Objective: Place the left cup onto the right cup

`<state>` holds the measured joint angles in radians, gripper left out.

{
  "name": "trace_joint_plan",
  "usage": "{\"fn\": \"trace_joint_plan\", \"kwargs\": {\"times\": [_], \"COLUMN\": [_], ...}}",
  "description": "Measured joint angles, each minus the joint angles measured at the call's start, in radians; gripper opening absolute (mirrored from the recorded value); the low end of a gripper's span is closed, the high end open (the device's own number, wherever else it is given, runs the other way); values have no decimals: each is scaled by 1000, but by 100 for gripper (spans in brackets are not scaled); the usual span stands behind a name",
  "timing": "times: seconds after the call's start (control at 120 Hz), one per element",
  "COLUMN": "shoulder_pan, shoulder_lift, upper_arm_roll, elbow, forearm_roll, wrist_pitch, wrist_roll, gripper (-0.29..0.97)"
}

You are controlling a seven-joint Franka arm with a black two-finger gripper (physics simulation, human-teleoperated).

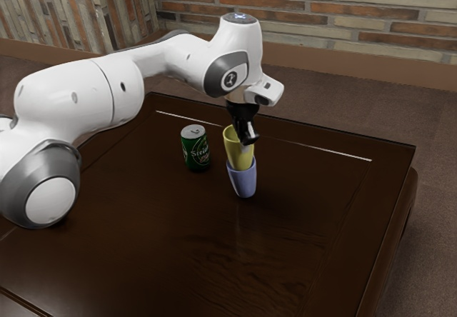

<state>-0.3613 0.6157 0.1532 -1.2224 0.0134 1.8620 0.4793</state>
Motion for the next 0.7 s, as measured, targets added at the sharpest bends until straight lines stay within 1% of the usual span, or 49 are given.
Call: {"fn": "trace_joint_plan", "kwargs": {"times": [0.042, 0.208, 0.267, 0.333, 0.433, 0.5, 0.558, 0.625, 0.7], "shoulder_pan": [0, -1, -2, -1, -6, -14, -18, -53, -65], "shoulder_lift": [4, -10, -59, -141, -283, -393, -469, -535, -569], "upper_arm_roll": [0, 0, 2, 1, -3, 2, 7, 49, 83], "elbow": [2, 11, 5, -29, -125, -224, -287, -346, -373], "forearm_roll": [0, -1, -1, -3, -4, -1, 5, 17, 28], "wrist_pitch": [-1, -42, -61, -80, -113, -141, -166, -191, -218], "wrist_roll": [-1, -11, -16, -21, -33, -52, -75, -103, -134], "gripper": [-9, 28, 37, 46, 54, 58, 60, 62, 64]}}
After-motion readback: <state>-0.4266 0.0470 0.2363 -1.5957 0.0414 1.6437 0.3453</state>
